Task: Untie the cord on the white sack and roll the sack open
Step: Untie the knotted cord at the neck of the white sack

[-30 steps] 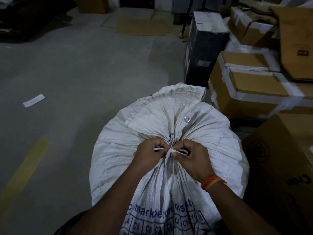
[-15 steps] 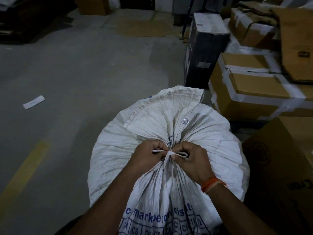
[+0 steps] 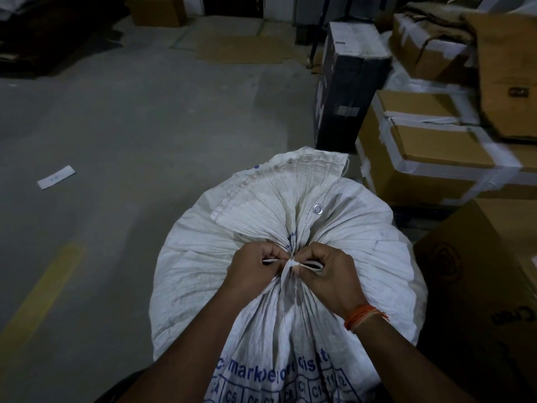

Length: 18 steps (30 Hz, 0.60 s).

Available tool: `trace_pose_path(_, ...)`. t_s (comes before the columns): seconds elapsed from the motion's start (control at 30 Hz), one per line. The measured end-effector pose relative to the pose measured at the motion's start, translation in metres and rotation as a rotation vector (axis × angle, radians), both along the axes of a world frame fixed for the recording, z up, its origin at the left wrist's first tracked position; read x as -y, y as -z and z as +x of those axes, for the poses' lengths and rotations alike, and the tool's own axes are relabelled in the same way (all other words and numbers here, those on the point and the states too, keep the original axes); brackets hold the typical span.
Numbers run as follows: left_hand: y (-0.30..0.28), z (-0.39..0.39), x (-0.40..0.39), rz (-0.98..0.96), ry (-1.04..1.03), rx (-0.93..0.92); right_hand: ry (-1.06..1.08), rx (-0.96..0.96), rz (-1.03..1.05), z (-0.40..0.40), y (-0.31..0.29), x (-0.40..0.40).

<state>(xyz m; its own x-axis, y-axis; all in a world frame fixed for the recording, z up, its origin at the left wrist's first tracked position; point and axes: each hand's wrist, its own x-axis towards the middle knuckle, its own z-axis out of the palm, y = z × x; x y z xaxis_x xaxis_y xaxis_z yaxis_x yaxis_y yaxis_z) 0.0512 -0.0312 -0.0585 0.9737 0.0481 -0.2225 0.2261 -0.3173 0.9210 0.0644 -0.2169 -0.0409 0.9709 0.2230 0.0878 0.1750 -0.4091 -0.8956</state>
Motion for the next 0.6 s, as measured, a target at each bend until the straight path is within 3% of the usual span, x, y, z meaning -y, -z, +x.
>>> trace_pose_path(0.6, -0.006, 0.002, -0.007, 0.012, 0.033, -0.032, 0.004, -0.011, 0.025, -0.001, 0.0, 0.001)
